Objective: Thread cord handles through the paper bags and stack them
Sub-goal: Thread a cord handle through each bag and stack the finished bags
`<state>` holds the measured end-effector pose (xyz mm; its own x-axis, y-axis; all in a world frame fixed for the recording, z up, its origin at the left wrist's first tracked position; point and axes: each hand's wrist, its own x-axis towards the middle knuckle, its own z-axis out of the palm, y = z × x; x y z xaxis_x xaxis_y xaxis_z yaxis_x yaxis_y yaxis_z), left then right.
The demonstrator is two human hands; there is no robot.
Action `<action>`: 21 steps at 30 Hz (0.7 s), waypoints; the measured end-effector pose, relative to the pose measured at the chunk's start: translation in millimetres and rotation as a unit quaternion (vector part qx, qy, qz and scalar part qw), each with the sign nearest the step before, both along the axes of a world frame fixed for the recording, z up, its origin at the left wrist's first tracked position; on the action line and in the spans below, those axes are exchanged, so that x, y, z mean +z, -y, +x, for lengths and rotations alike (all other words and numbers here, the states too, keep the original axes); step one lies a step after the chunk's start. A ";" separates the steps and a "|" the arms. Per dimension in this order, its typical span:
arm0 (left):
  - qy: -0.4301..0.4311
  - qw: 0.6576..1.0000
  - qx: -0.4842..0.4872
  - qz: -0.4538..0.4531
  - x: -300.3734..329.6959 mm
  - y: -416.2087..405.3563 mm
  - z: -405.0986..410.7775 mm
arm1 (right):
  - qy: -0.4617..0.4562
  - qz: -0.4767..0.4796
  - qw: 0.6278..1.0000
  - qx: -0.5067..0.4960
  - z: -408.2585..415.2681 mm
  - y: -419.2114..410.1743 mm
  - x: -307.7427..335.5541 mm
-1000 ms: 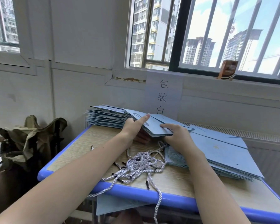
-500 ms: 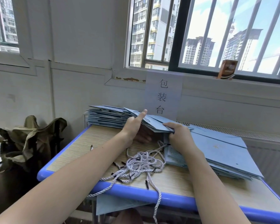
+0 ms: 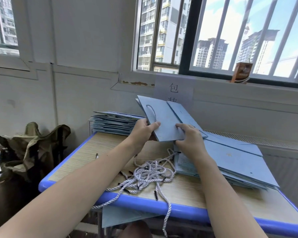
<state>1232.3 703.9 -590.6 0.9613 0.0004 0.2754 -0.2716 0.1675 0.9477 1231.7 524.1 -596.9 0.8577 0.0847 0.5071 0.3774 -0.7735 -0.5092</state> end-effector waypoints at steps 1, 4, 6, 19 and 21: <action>0.005 1.000 0.009 -0.007 -0.4 -0.6 1.5 | 0.000 0.007 1.000 0.007 0.5 -0.1 -0.2; 0.005 0.999 0.033 -0.018 -0.8 -1.4 4.7 | 0.003 0.014 1.000 0.016 -0.1 -1.5 -1.0; 0.001 0.999 0.043 -0.020 -0.6 -1.5 6.3 | 0.014 0.013 1.000 0.012 -0.3 -2.0 -2.0; 0.110 0.956 0.262 -0.073 6.1 -16.6 9.7 | 0.004 0.040 0.998 0.049 -1.7 -7.1 -2.1; 0.061 0.951 0.290 -0.087 8.7 -21.1 11.5 | -0.009 0.035 0.998 0.048 -0.8 -7.3 -3.2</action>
<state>1243.8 725.0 -581.9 0.7468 0.5760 0.3324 -0.4722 0.1073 0.8749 1230.9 531.4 -600.1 0.8558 0.1324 0.5000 0.4394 -0.6960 -0.5678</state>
